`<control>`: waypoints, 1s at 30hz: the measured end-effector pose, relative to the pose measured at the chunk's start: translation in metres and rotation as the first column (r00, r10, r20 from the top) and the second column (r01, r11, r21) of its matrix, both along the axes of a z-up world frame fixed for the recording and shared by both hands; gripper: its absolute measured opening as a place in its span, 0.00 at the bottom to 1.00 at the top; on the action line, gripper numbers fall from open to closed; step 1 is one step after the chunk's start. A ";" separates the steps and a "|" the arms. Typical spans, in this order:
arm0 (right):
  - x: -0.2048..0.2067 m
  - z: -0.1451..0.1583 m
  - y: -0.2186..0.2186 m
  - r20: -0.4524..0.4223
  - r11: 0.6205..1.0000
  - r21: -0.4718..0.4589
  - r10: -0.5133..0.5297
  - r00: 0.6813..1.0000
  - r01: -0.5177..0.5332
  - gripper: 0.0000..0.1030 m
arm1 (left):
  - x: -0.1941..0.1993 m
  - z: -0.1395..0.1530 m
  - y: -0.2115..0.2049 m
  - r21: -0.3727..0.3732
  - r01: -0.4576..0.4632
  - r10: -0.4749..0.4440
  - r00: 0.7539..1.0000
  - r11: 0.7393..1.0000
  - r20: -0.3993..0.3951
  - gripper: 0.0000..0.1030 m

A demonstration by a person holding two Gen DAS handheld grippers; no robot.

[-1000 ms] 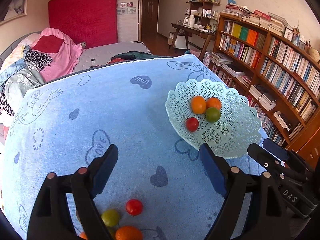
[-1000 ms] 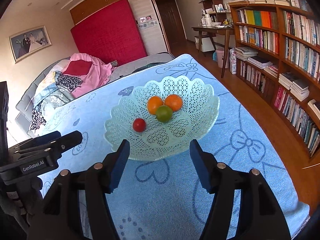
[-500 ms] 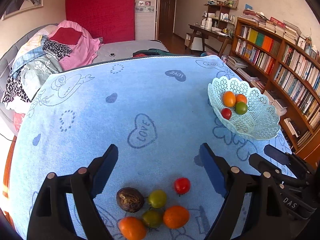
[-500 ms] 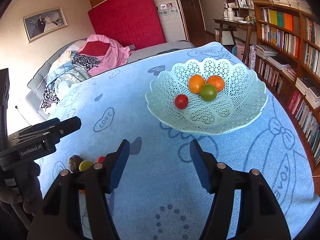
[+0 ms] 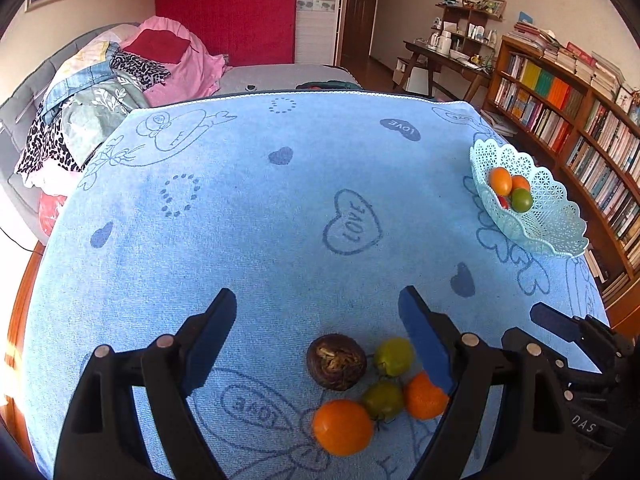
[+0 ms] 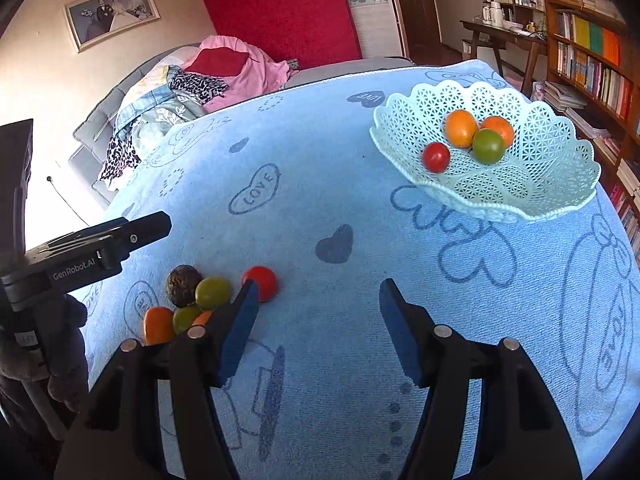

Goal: Organize fruits
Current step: 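Return both open tools to the remaining fruits, then grasp the large orange with the right tool while the left tool grasps an orange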

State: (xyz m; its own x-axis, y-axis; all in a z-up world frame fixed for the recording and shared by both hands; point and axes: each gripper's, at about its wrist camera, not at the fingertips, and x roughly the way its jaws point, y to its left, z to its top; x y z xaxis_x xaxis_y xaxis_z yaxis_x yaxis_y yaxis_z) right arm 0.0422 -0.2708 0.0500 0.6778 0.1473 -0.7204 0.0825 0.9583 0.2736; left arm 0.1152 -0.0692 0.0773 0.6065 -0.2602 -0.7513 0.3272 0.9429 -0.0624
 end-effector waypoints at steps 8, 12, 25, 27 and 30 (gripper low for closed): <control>-0.002 -0.015 0.029 -0.030 0.994 0.025 0.110 0.994 -0.109 0.62 | -0.014 -0.013 0.013 0.009 0.002 -0.002 1.000 1.000 -0.032 0.80; -0.005 -0.019 0.047 -0.031 0.986 0.026 0.165 0.986 -0.165 0.62 | -0.018 -0.015 0.020 0.012 -0.010 0.011 0.999 1.000 -0.035 0.80; 0.005 -0.031 0.071 -0.044 0.964 0.037 0.263 0.964 -0.262 0.52 | -0.023 -0.020 0.039 0.001 -0.051 0.051 0.997 0.999 -0.056 0.80; 0.005 -0.033 0.071 -0.043 0.964 0.035 0.263 0.964 -0.262 0.51 | -0.023 -0.020 0.042 0.005 -0.061 0.061 0.996 0.998 -0.058 0.80; 0.006 -0.033 0.067 -0.044 0.967 0.036 0.255 0.966 -0.253 0.41 | -0.023 -0.021 0.044 0.007 -0.070 0.070 0.996 0.998 -0.058 0.80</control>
State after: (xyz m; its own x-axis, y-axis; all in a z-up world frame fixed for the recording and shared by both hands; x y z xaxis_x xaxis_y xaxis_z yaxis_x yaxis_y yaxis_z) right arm 0.0481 -0.2035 0.0166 0.5799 0.3322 -0.7439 -0.1490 0.9409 0.3040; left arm 0.0925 -0.0248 0.0567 0.5784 -0.2151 -0.7869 0.2566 0.9636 -0.0747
